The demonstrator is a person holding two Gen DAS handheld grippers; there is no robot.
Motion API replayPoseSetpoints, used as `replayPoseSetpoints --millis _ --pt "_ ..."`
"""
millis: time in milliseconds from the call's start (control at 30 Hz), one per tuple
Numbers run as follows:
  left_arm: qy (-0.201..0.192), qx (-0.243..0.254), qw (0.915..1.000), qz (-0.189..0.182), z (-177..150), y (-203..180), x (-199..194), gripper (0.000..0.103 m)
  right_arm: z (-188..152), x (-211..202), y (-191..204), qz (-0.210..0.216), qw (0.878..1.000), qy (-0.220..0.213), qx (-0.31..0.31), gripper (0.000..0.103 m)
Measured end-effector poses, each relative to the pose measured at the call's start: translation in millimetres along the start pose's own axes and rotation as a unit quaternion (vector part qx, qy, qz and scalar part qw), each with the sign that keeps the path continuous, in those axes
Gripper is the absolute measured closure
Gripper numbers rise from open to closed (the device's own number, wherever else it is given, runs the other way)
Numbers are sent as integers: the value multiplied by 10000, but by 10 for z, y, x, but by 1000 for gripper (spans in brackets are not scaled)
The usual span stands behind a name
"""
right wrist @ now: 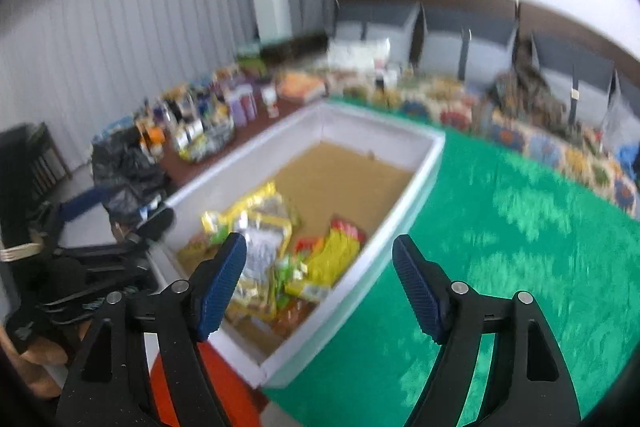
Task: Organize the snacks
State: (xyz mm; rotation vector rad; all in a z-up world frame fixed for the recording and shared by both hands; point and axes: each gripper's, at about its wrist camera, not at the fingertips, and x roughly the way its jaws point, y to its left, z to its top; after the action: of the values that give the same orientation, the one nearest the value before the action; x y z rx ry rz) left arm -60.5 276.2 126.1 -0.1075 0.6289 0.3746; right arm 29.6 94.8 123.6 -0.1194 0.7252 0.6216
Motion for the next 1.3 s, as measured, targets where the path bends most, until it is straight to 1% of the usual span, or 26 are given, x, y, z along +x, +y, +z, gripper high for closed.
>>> replayPoseSetpoints --millis 33,67,100,167,200,233,333,367,467,567,667,867,967,1133,1300 --pt "0 -43 10000 -83 11 8 -14 0 0 1 -23 -14 10000 22 61 24" --pt "-14 -66 9999 -102 15 12 -28 0 -2 -38 -48 -43 9999 -81 140 24" --pt "-38 -69 9999 -84 19 14 -48 0 -5 -124 -60 -162 9992 -333 171 24" --pt "-73 -10 9999 70 34 -4 -76 0 -6 -290 -35 -460 9955 -828 68 24" --pt "-47 45 9999 157 41 -17 -83 0 -8 -332 -17 -558 9939 -952 2 24" --pt "10 94 9998 158 52 -30 -81 0 4 -331 -6 -601 9940 -909 -47 24" --pt "176 126 9998 2 48 -67 -79 0 48 -240 13 -505 9978 -419 -92 24" --pt "194 144 9997 -10 46 -78 -85 0 56 -229 11 -507 9982 -334 -33 24" --pt "262 208 9994 44 29 -123 -85 0 67 -229 22 -537 9982 -283 12 24" --pt "367 35 9993 -63 17 -78 -63 0 93 -220 47 -612 9978 -261 -20 24" --pt "394 -150 9991 -70 14 -24 -57 0 116 -195 98 -661 9975 -218 -86 24" --pt "293 -47 9995 61 27 17 -88 0 125 -154 230 -686 9973 -158 -230 24" --pt "237 -43 9995 213 29 41 -100 0 135 -128 259 -667 9973 -111 -272 24" --pt "203 -217 9993 242 48 114 -128 0 147 -115 332 -644 9971 -50 -413 24" --pt "132 -289 9988 374 90 148 -151 0 147 -101 354 -615 9972 -7 -432 24"
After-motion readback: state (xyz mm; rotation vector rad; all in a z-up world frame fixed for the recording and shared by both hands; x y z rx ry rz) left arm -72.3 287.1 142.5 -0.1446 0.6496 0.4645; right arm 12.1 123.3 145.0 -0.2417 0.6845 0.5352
